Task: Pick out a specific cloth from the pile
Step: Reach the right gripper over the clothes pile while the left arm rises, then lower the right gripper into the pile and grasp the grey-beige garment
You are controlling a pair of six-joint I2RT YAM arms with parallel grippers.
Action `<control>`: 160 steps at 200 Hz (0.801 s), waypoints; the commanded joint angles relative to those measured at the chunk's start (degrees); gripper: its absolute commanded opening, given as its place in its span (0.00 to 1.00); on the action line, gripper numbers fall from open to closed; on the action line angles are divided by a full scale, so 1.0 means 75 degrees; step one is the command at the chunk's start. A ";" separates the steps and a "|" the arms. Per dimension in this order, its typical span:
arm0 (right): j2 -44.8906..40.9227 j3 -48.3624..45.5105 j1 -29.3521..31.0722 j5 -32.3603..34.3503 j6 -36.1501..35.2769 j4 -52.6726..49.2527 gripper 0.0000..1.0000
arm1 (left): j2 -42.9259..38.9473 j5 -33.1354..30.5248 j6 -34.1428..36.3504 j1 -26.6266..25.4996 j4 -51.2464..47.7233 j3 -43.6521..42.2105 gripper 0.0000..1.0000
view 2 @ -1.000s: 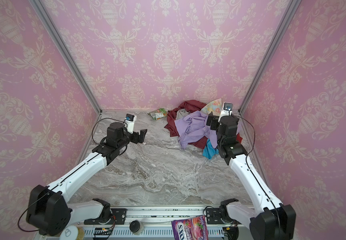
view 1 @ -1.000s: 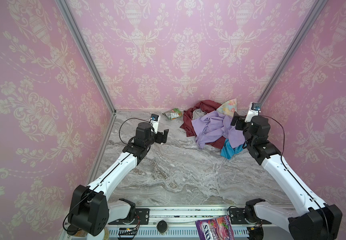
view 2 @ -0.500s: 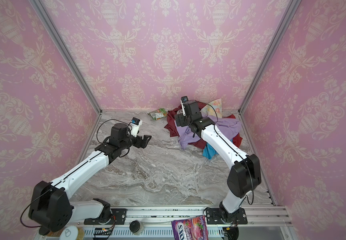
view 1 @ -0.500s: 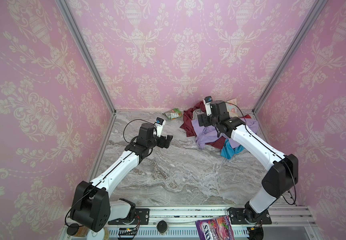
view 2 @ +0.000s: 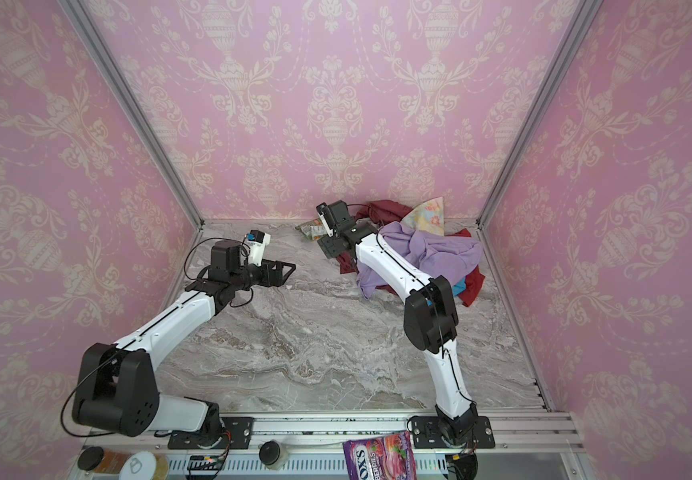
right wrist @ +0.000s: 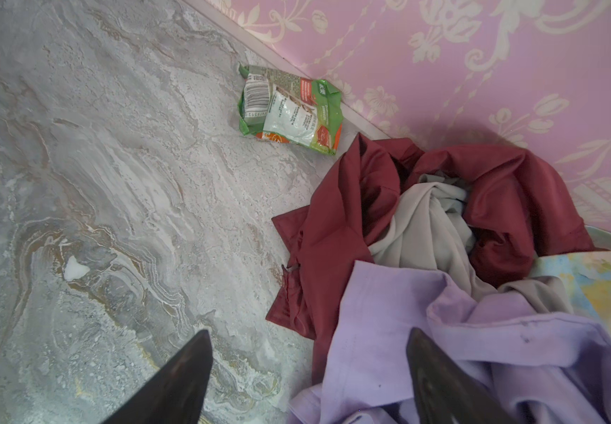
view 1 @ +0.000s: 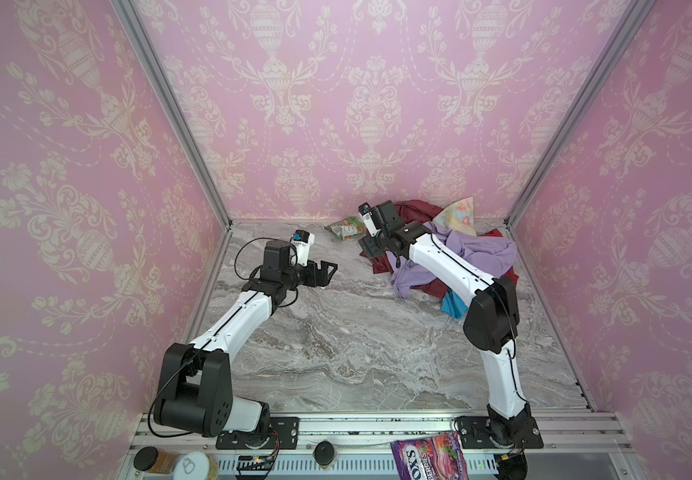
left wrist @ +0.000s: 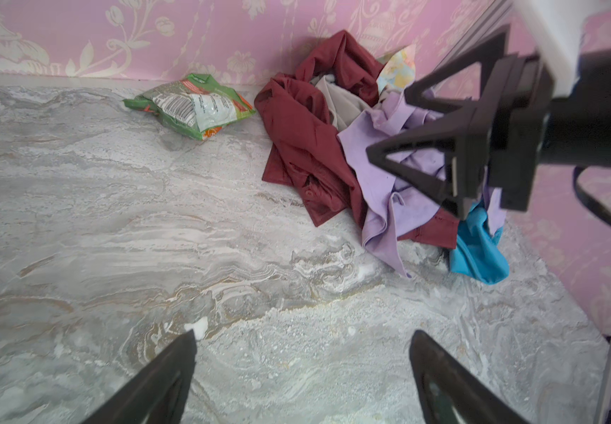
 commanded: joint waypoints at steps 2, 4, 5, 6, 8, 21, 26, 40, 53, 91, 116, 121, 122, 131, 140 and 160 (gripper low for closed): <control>0.0496 0.0725 0.0066 0.0334 -0.0359 -0.0546 0.82 | 0.0206 0.1289 -0.0953 0.0220 0.0984 -0.0009 0.93; 0.0543 0.0779 0.0068 0.0358 -0.0369 -0.0559 0.82 | 0.0211 0.1325 -0.0993 0.0235 0.1019 -0.0016 0.93; 0.0567 0.0812 0.0074 0.0362 -0.0378 -0.0573 0.82 | 0.0226 0.1339 -0.1001 0.0239 0.1042 -0.0019 0.93; 0.0590 0.0840 0.0077 0.0370 -0.0389 -0.0580 0.81 | 0.0233 0.1352 -0.1011 0.0242 0.1059 -0.0020 0.93; 0.0637 0.0878 0.0080 0.0396 -0.0400 -0.0596 0.81 | 0.0254 0.1385 -0.1033 0.0249 0.1093 -0.0027 0.93; 0.0981 0.1282 0.0092 0.0530 -0.0506 -0.0738 0.80 | 0.0352 0.1534 -0.1143 0.0304 0.1247 -0.0045 0.93; 0.1123 0.1465 0.0092 0.0607 -0.0553 -0.0813 0.80 | 0.0383 0.1562 -0.1184 0.0332 0.1304 -0.0051 0.93; 0.1472 0.1887 0.0085 0.0884 -0.0649 -0.0903 0.79 | 0.0473 0.1610 -0.1307 0.0393 0.1450 -0.0080 0.92; 0.1679 0.2123 0.0041 0.0891 -0.0648 -0.0847 0.78 | 0.0521 0.1579 -0.1266 0.0409 0.1441 -0.0092 0.92; 0.2333 0.3388 -0.0289 0.0490 -0.0200 -0.1114 0.75 | 0.0570 0.1438 -0.1103 0.0418 0.1362 -0.0116 0.91; 0.2600 0.3906 -0.0683 -0.0009 0.0221 -0.1222 0.73 | 0.0615 0.1330 -0.1033 0.0408 0.1349 -0.0150 0.90; 0.2606 0.3926 -0.0778 -0.0135 0.0308 -0.1200 0.72 | 0.0610 0.1308 -0.1024 0.0408 0.1369 -0.0151 0.90; 0.2606 0.3926 -0.0794 -0.0160 0.0323 -0.1192 0.72 | 0.0613 0.1307 -0.1023 0.0408 0.1370 -0.0157 0.90; 0.2616 0.3923 -0.0946 -0.0367 0.0423 -0.1161 0.70 | 0.0627 0.1277 -0.0995 0.0396 0.1370 -0.0174 0.90; 0.2629 0.3926 -0.1075 -0.0494 0.0457 -0.1124 0.67 | 0.0627 0.1237 -0.0932 0.0353 0.1347 -0.0185 0.90; 0.2656 0.3948 -0.1321 -0.0816 0.0390 -0.1093 0.63 | 0.0627 0.1134 -0.0782 0.0237 0.1261 -0.0192 0.89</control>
